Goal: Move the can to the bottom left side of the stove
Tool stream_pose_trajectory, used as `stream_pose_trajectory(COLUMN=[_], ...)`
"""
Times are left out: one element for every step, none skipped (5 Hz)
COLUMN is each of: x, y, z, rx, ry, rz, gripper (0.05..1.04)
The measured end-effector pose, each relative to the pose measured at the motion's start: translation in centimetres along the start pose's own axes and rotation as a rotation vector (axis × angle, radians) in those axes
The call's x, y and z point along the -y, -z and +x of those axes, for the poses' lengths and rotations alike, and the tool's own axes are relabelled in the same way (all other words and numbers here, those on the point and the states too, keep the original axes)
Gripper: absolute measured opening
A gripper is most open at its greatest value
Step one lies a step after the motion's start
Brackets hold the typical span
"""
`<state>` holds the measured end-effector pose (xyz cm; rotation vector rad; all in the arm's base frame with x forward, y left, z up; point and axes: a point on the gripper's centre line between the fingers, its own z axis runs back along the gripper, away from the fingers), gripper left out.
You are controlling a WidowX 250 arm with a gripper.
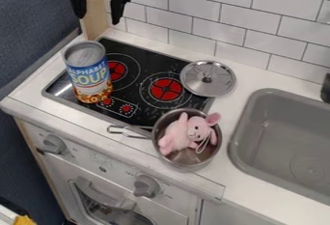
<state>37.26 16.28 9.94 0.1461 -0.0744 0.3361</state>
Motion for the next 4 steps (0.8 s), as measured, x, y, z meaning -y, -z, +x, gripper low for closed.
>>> stream_pose_trajectory(x=[0.00, -0.03, -0.06, -0.03], y=[-1.76, -2.15, -2.19, -2.16], z=[0.39, 0.39, 0.45, 0.41], rx=[0.058, 0.067, 0.070, 0.068], ry=[-0.001, -0.003, -0.003, -0.003], rz=[-0.013, -0.014, -0.013, -0.014], gripper=[1.000, 1.000, 1.000, 1.000])
